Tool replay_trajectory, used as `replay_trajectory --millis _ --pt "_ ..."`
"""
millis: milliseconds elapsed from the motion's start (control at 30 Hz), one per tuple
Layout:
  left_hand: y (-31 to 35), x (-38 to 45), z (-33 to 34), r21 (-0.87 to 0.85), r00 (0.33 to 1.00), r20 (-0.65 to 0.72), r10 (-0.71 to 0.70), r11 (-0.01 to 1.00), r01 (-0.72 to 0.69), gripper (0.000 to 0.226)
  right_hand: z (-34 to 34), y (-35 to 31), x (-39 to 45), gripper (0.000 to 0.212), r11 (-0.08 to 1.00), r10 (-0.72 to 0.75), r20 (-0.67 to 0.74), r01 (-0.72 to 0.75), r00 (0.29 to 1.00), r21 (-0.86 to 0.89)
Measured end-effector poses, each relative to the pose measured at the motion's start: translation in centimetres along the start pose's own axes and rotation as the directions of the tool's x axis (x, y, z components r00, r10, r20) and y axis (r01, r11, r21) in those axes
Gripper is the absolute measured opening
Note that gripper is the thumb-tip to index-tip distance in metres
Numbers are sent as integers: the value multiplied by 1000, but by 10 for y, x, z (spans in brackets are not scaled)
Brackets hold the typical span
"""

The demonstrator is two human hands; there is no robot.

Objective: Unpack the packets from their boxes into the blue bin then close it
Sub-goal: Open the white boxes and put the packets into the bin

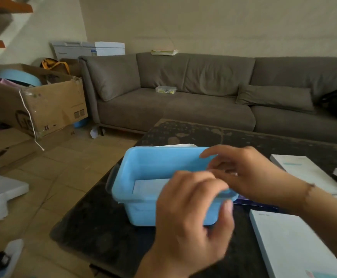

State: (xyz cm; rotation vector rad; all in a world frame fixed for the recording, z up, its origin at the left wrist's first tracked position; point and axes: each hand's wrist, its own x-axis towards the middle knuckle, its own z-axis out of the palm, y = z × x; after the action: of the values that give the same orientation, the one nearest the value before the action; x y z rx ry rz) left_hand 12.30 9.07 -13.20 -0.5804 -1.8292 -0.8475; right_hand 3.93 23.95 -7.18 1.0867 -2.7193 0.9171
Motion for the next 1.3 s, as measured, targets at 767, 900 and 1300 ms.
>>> replay_trajectory --millis 767,900,1300 --pt "82 -48 99 -286 790 443 -424 768 573 20 -23 60 -249 16 921 -154 -484 -53 862 -387" --pt "84 -35 104 -371 710 456 -536 611 699 18 -11 69 -241 18 909 -95 -441 -102 892 -403" --pt "88 -30 111 -397 767 445 -462 666 631 36 3 74 -225 36 748 10 -412 -280 911 -601"
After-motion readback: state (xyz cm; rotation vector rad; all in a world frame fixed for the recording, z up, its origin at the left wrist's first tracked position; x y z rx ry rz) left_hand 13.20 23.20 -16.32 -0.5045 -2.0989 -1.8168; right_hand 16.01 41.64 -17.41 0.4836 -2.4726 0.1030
